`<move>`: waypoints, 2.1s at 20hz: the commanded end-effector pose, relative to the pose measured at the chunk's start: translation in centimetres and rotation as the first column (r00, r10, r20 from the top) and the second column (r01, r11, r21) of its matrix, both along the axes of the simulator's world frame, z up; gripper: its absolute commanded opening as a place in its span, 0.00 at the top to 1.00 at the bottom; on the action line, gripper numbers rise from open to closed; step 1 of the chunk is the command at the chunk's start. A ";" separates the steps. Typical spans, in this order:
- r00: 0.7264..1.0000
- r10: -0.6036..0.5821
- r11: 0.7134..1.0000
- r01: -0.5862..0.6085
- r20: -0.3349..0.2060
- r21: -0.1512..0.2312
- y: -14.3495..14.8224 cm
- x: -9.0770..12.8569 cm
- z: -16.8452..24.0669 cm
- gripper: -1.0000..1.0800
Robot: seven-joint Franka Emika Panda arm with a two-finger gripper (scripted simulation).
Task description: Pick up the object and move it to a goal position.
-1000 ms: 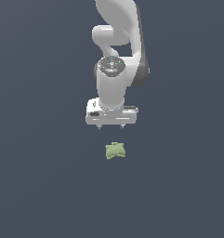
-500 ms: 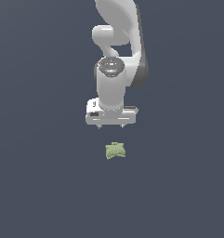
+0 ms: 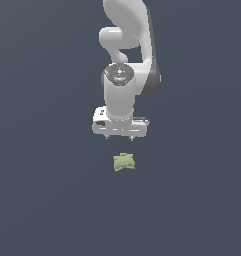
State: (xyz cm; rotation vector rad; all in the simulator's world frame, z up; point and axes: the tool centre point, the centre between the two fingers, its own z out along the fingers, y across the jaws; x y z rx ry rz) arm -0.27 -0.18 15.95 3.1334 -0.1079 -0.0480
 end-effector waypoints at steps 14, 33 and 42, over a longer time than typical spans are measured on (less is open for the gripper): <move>0.928 -0.372 0.928 0.372 0.002 0.000 0.5 1.7 -1.5 0.04; 0.616 -0.788 0.616 0.788 0.013 -0.003 1.2 4.0 -3.4 0.04; 0.411 -0.911 0.411 0.912 0.023 -0.001 1.6 5.0 -4.2 0.04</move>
